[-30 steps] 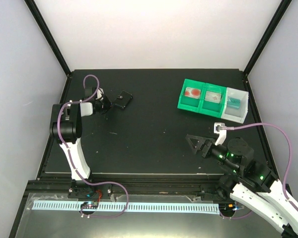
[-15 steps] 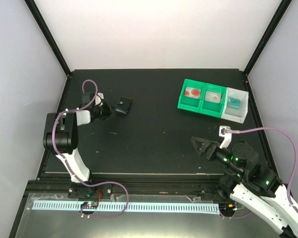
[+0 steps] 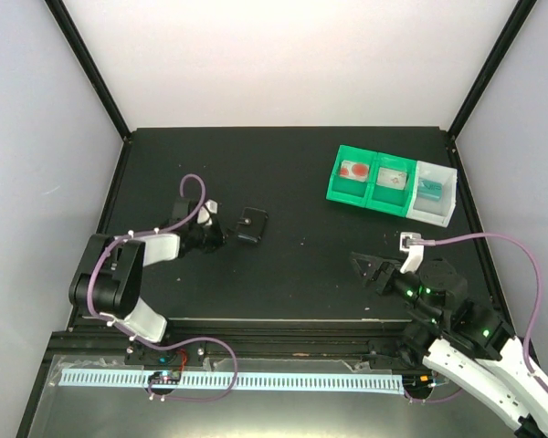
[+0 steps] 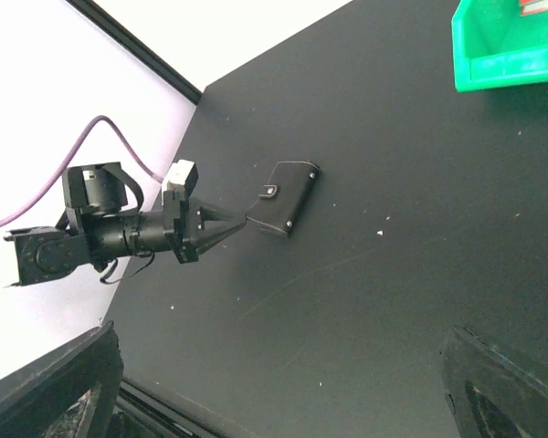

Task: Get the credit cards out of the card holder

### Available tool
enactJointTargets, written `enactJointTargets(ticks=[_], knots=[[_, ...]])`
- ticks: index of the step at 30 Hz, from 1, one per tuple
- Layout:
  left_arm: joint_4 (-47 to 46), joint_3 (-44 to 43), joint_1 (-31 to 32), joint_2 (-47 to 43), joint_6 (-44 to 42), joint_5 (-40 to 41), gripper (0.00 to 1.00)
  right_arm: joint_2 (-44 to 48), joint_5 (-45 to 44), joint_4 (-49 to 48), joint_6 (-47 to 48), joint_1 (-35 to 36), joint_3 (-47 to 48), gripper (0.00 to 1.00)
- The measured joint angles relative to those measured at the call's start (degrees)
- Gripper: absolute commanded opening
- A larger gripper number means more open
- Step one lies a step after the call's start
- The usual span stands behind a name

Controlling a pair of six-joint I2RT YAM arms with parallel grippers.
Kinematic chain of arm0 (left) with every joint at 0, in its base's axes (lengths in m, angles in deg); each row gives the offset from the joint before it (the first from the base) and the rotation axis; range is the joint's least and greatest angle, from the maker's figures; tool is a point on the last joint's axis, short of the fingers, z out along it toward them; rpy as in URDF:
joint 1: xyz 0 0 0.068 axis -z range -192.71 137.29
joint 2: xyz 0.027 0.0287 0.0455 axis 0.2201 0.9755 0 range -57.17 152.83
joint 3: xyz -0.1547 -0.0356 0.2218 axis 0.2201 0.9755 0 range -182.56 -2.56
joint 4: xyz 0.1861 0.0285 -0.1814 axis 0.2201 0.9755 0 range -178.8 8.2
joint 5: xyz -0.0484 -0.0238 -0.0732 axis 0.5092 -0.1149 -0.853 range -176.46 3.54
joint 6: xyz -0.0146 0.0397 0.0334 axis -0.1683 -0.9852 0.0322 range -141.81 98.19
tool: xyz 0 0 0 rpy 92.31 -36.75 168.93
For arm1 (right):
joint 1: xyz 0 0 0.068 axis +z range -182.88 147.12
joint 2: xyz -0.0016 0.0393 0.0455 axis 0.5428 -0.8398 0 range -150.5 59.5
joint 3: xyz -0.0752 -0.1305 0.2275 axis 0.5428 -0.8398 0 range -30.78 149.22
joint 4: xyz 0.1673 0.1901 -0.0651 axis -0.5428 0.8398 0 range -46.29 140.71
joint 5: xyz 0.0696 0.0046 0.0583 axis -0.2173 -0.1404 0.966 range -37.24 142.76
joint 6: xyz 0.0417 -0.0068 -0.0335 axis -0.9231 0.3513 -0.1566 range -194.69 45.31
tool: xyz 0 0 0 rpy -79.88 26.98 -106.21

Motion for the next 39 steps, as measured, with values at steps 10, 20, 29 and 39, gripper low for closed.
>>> enactJointTargets(ticks=[10, 20, 29, 39], knots=[[-4.28, 14.40, 19.32, -16.52, 7.67, 1.38, 0.02, -4.17, 3.43, -1.62, -0.33, 0.00, -2.01, 0.89], [-5.62, 18.23, 32.94, -25.90, 14.86, 8.98, 0.15, -8.04, 9.35, -9.27, -2.64, 0.00, -9.42, 0.71], [-5.57, 21.70, 38.25, -31.01, 19.08, 13.68, 0.41, -16.59, 14.25, -18.12, -4.68, 0.00, -15.54, 0.54], [-1.31, 18.73, 38.23, -25.00, 12.83, 20.28, 0.16, -31.76, 18.38, -31.26, -4.94, 0.00, -17.94, 0.49]])
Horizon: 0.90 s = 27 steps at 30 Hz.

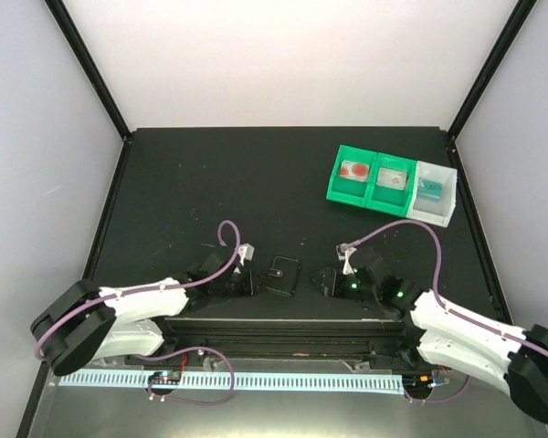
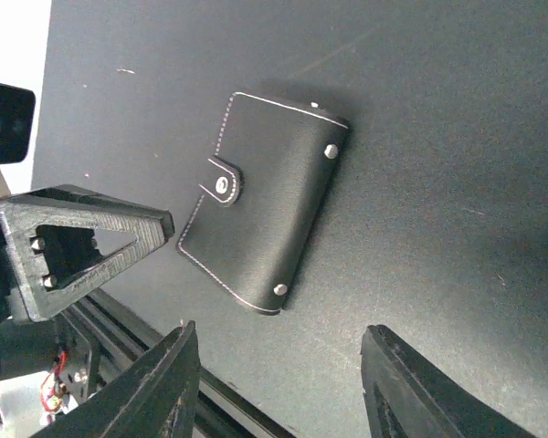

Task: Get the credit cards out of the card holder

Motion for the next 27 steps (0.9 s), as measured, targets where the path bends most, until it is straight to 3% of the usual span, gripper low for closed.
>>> enactJointTargets(ticks=[7, 17, 27], knots=[[-3.80, -0.72, 0.00, 6.86, -2.84, -3.02, 0.02, -10.40, 1.51, -8.15, 0.00, 0.02, 0.13, 0.49], [-9.79, -0.17, 0.00, 11.39, -2.47, -5.44, 0.02, -27.36, 5.64, -18.32, 0.96, 0.07, 2.89, 0.52], [-15.76, 0.96, 0.00, 14.05, -1.49, -7.80, 0.02, -35.45, 8.28, -25.31, 1.31, 0.13, 4.20, 0.40]])
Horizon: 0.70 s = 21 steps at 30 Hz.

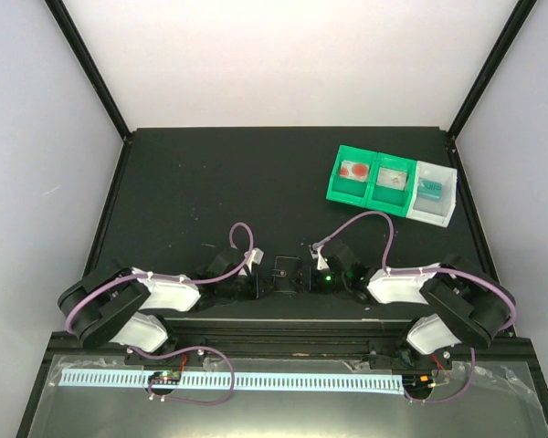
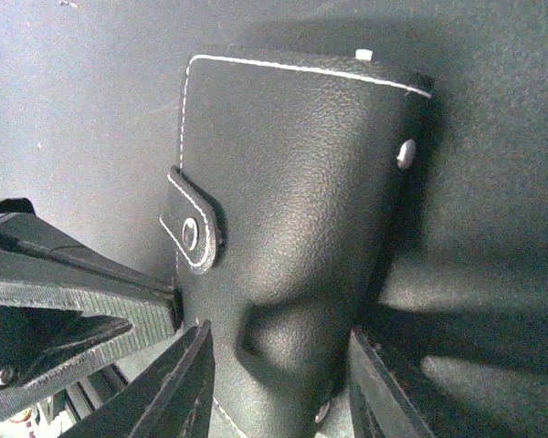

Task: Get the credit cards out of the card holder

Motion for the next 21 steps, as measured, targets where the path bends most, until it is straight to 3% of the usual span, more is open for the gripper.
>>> enactJointTargets(ticks=[3, 7, 12, 14, 16, 21], knots=[[-1.36, 0.28, 0.00, 0.66, 0.33, -0.57, 0.02, -0.76, 0.02, -1.25, 0.00, 0.00, 0.02, 0.39], [-2.34, 0.35, 0.00, 1.22, 0.61, -1.18, 0.02, -1.55, -0.26, -2.27, 0.04, -0.04, 0.02, 0.29], [-2.97, 0.46, 0.13, 1.25, 1.38, -1.44, 0.02, -1.95, -0.66, -2.56, 0.42, -0.20, 0.00, 0.04], [-3.39, 0.46, 0.42, 1.20, 1.55, -1.44, 0.03, -1.42, -0.50, -2.99, -0.04, -0.31, -0.15, 0.01], [-3.54, 0.46, 0.57, 1.09, 1.90, -1.42, 0.07, 0.00, -0.24, -2.99, 0.09, -0.33, -0.44, 0.01], [-1.88, 0.35, 0.81, -1.75, 2.21, -1.38, 0.28, 5.97, 0.20, 0.72, 0.92, 0.00, -0.59, 0.01]])
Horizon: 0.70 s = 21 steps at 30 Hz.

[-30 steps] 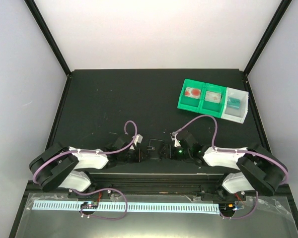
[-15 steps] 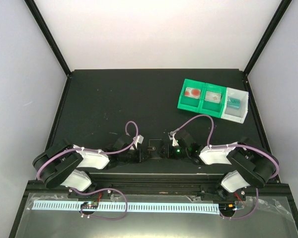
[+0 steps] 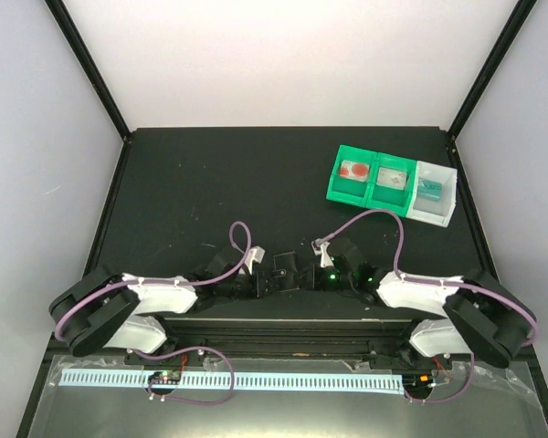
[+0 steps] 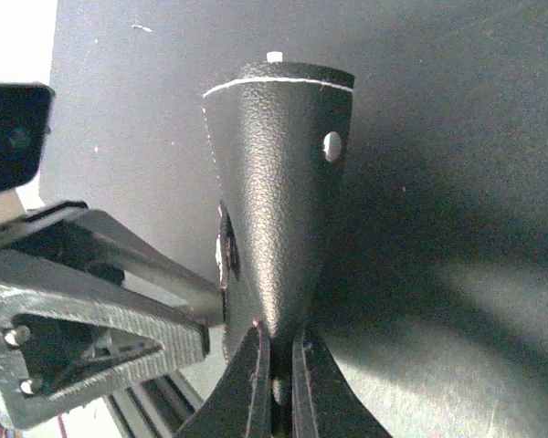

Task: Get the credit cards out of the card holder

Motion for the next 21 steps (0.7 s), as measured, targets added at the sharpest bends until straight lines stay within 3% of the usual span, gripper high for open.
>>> enactJointTargets(ticks=[10, 21], knots=[[19.32, -10.82, 1.25, -13.38, -6.43, 4.48, 0.45, 11.80, -1.68, 16.31, 2.19, 1.18, 3.89, 0.01], [26.56, -15.08, 1.86, -7.10, -12.11, 4.15, 0.46, 12.50, -1.70, 18.71, 2.12, 3.52, 3.91, 0.01]])
